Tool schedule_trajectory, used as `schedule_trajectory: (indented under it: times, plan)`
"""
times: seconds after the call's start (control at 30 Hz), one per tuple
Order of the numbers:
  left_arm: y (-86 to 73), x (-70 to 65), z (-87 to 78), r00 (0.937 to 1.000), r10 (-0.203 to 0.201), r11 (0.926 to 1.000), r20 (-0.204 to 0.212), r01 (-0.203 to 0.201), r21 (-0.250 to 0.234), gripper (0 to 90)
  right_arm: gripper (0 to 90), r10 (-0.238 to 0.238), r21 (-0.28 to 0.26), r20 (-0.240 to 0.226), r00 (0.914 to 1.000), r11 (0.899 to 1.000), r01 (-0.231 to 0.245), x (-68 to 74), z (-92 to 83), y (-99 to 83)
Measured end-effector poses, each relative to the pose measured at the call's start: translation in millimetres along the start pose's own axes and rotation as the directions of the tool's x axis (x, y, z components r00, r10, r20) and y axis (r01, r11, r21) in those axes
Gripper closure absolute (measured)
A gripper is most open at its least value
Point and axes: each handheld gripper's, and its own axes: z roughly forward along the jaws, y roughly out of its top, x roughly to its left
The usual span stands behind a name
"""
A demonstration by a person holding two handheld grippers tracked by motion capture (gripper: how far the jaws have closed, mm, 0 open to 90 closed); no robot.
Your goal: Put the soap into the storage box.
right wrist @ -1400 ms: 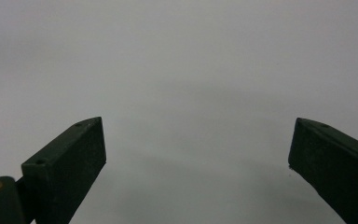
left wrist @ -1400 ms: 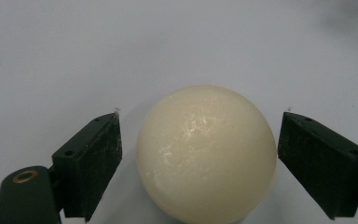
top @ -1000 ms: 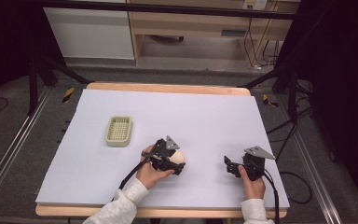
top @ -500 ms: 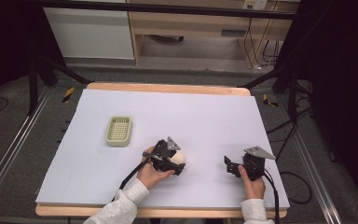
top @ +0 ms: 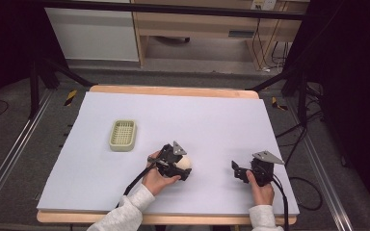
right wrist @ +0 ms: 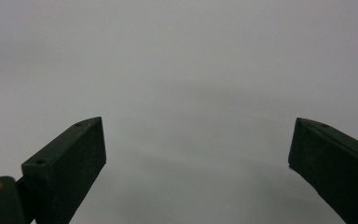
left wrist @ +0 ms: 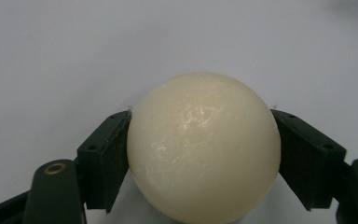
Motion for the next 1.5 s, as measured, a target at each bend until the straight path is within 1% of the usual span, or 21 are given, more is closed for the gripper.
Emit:
schedule_trajectory:
  times: [0.1, 0.33, 0.43, 0.5, 0.6, 0.73, 0.77, 0.93, 1.17, 1.5]
  plan:
    - [0.0, -0.4, -0.4, 1.0, 0.005, 1.0, -0.006, -0.005, 0.003, 24.0, 4.4, 0.002, 0.001, -0.004, 1.0, 1.0, -0.002, 0.0, -0.1, 0.1]
    - [0.0, -0.5, -1.1, 0.9999, -0.003, 1.0, -0.014, 0.003, -0.003, 24.1, 4.4, 0.0, 0.0, -0.001, 1.0, 1.0, 0.0, -0.2, 0.0, 0.0]
    - [-0.1, 0.6, -2.4, 0.9999, -0.006, 1.0, -0.01, 0.006, 0.001, 24.2, 4.4, 0.002, 0.001, -0.001, 1.0, 1.0, -0.002, -0.1, 0.0, 0.0]
    - [-0.1, 0.4, -3.4, 0.9999, -0.008, 1.0, -0.009, 0.008, -0.005, 24.2, 4.4, 0.001, 0.0, 0.0, 1.0, 1.0, -0.001, 0.0, -0.1, 0.0]
    - [0.1, 0.3, -5.7, 1.0, 0.0, 1.0, -0.006, 0.0, -0.004, 24.2, 4.4, 0.002, -0.001, 0.0, 1.0, 1.0, -0.002, 0.0, -0.1, 0.0]
    - [-0.1, 0.1, -8.9, 1.0, -0.001, 0.9999, -0.001, 0.001, -0.01, 24.2, 4.4, -0.002, -0.001, 0.0, 1.0, 1.0, 0.002, -0.2, -0.1, -0.1]
    - [-0.1, 0.4, -10.3, 1.0, 0.004, 0.9999, -0.002, -0.004, -0.01, 24.2, 4.4, -0.002, -0.002, 0.0, 1.0, 1.0, 0.002, -0.2, -0.1, -0.1]
    - [-0.9, 1.6, -16.7, 1.0, 0.006, 0.9999, 0.0, -0.006, -0.013, 24.2, 4.4, 0.001, -0.001, -0.002, 1.0, 1.0, -0.001, -0.2, -0.1, 0.0]
    - [-2.5, 5.3, -26.1, 1.0, 0.006, 0.9997, -0.007, -0.007, -0.023, 24.2, 4.4, 0.002, -0.001, 0.0, 1.0, 1.0, -0.002, -0.1, -0.2, 0.0]
    - [-5.7, 13.8, -39.2, 0.9997, -0.008, 0.9994, -0.022, 0.008, -0.033, 24.2, 4.4, 0.002, -0.001, -0.001, 1.0, 1.0, -0.002, -0.1, -0.1, 0.0]
